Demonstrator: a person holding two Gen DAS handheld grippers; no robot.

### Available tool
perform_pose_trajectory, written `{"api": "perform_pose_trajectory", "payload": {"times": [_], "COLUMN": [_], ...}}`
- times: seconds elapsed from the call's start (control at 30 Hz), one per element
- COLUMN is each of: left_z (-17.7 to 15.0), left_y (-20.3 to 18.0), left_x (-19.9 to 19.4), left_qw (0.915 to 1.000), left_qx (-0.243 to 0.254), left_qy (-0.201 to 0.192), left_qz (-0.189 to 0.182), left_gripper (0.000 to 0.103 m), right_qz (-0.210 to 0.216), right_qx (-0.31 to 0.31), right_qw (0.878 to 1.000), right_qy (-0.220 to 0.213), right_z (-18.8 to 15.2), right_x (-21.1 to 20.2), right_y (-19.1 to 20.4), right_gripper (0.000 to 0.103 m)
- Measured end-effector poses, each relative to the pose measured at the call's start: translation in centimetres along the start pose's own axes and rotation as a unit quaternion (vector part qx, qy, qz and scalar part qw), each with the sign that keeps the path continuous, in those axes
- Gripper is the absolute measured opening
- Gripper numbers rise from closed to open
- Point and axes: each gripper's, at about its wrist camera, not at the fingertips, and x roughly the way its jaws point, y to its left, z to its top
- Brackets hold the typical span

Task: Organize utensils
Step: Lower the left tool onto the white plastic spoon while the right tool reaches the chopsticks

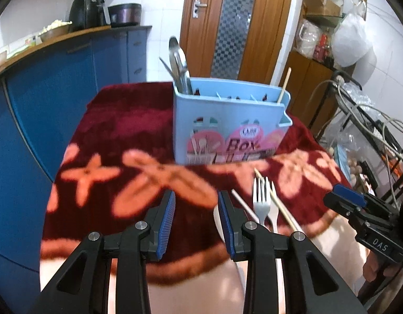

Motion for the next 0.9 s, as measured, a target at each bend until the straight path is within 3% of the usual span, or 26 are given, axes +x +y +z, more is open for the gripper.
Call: {"api": "perform_pose_trajectory", "payload": {"times": [0.57, 0.9], "left_z": [-2.2, -2.7], "left_y": [-1.1, -2.5], "left_x": [2.0, 3.5], "left_qw": [0.9963, 0.9896], "left_qx": [0.001, 0.009], "left_qy": [0.084, 0.137], "left_qz": [-0.016, -0.042], "left_gripper": [0.034, 0.034], "right_qz": [-0.001, 0.005], "right_qx": [0.047, 0.053], "right_qw": [0.999, 0.998], "right_qy": [0.027, 0.032], "right_z": [-3.0, -3.5], "right_x": [-0.4, -0.2], "right_y": [-3.3, -4.0], "right_gripper": [0.050, 0.051]}}
